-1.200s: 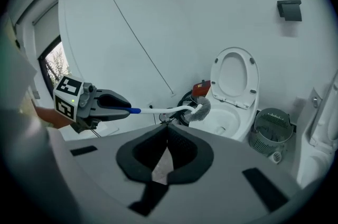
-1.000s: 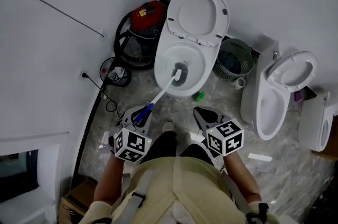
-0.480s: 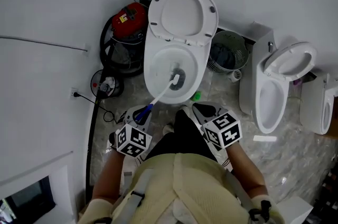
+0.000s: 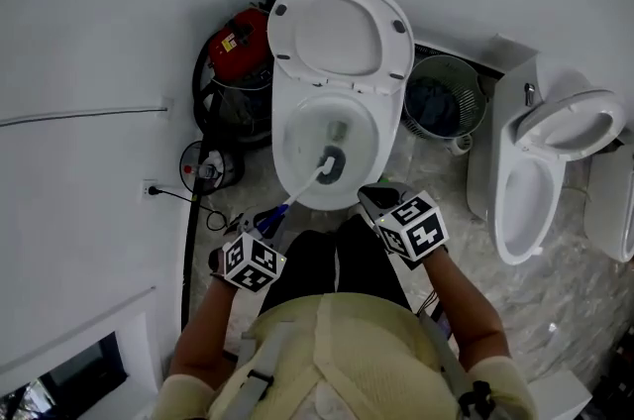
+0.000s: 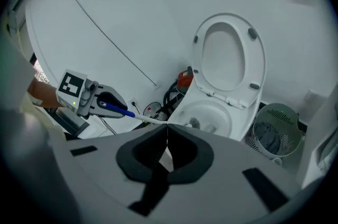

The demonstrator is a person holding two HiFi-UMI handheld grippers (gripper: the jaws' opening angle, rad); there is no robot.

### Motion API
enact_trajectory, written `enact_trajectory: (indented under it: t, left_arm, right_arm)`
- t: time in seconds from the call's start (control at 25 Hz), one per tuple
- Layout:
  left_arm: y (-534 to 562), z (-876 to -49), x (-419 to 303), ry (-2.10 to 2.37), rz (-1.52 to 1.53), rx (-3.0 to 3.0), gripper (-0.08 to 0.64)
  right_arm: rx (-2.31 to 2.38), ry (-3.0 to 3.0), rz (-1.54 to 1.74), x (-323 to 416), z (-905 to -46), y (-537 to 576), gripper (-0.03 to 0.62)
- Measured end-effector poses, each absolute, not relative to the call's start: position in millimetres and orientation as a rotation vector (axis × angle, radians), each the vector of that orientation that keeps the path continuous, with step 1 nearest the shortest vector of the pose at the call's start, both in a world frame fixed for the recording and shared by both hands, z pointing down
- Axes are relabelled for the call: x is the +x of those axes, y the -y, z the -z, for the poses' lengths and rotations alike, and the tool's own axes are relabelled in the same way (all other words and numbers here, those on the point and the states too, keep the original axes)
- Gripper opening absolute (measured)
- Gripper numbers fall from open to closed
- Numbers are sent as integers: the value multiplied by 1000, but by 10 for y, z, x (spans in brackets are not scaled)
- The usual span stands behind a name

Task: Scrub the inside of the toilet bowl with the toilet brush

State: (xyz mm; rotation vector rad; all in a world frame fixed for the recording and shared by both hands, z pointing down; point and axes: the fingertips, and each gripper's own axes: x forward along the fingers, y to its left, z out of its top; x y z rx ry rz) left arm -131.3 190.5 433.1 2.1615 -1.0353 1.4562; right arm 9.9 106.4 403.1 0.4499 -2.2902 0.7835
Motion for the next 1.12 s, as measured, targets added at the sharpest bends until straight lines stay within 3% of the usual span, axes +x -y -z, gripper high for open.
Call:
enact_trajectory:
  t: [1.12]
  left_arm:
    - [-870,-5904,-1788,618,-1666,2158,78]
  right_arm:
    - [569,1996,-1191,-640,-5733,-1093,15]
